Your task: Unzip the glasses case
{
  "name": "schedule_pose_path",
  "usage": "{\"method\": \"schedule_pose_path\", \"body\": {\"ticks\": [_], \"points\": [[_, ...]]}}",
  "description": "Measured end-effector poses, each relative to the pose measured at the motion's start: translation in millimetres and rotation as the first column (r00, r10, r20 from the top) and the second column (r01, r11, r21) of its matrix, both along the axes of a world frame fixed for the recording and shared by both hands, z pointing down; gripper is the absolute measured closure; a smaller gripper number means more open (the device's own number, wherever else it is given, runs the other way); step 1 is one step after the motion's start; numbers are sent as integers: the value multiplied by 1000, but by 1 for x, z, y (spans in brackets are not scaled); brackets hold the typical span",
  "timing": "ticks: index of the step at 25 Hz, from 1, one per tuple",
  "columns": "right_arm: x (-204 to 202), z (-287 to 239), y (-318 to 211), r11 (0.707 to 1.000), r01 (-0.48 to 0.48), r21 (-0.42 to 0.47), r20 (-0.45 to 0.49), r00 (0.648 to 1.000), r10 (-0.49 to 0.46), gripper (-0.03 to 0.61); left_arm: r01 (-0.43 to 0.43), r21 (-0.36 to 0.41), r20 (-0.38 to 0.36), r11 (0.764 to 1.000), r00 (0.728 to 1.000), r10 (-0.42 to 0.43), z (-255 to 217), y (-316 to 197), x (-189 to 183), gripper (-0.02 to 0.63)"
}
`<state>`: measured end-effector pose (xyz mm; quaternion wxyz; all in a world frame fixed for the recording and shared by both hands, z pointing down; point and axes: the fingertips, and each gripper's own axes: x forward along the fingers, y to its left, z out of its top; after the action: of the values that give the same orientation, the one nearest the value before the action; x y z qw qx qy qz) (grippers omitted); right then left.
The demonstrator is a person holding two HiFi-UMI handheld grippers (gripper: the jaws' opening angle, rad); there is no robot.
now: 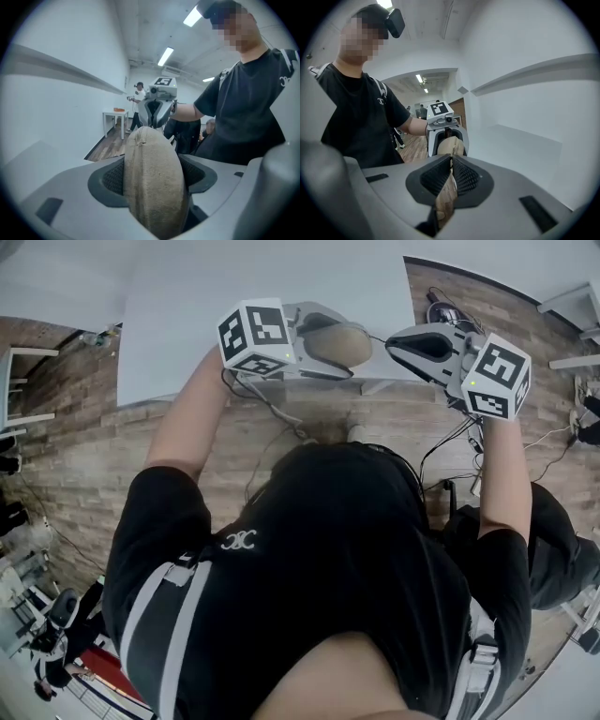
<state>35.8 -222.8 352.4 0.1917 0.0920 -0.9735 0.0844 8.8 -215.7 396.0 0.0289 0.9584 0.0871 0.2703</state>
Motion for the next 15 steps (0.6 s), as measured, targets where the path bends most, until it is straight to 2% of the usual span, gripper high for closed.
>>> {"method": "schedule_pose_path", "body": {"ticks": [8, 15], "points": [[-2, -5, 0, 1000, -7, -12, 38, 999, 8, 549, 58, -117, -172, 991, 982, -78, -34, -7, -11, 289], [-11, -6, 3, 1000, -6, -24, 61, 998, 7, 549, 70, -214, -264, 974, 956, -127, -47, -12, -19, 288]]}}
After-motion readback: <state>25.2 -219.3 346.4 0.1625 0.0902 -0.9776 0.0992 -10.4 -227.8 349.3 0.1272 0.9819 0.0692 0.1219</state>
